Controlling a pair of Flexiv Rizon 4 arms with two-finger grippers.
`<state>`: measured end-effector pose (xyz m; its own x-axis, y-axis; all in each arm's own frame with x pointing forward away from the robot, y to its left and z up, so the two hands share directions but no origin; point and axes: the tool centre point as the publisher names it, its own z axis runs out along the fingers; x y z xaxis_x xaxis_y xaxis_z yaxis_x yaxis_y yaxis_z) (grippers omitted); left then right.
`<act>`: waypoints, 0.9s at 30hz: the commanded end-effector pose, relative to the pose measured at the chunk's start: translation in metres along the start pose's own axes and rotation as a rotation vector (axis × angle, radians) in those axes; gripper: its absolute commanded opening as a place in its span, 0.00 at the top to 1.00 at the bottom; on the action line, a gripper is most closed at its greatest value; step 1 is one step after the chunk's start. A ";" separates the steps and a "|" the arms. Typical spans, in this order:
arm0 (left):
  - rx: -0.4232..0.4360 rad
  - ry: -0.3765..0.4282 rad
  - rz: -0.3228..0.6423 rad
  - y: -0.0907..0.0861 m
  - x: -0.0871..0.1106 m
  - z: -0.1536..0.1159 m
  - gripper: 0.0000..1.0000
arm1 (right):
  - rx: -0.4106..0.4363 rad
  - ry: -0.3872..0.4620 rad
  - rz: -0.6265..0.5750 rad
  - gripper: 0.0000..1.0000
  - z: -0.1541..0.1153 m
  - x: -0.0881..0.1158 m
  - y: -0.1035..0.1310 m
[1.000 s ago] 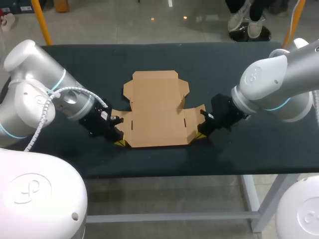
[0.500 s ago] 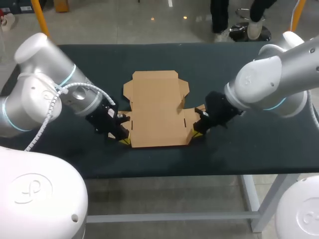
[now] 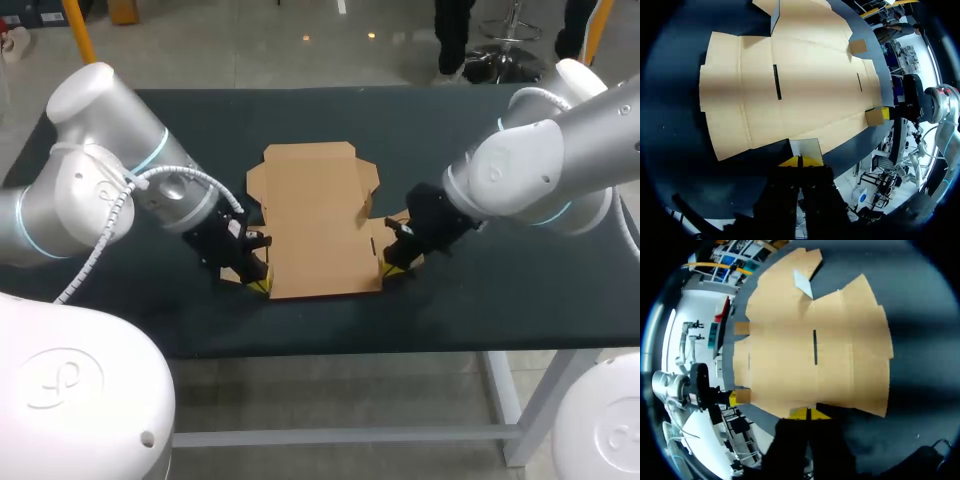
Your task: Assemble the packaging by folding the flat box into shape, placing the metal phone stand inside, and closing the box properly
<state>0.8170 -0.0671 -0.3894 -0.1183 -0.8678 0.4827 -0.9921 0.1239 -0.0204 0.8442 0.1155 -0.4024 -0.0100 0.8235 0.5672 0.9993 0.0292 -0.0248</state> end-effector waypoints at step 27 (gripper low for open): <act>0.037 -0.074 -0.050 -0.001 0.014 0.016 1.00 | -0.038 -0.085 -0.003 1.00 0.005 0.009 -0.006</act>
<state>0.8168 -0.0819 -0.3954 -0.0769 -0.8985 0.4322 -0.9970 0.0731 -0.0254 0.8411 0.1213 -0.4018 -0.0147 0.8601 0.5099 0.9998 0.0175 -0.0008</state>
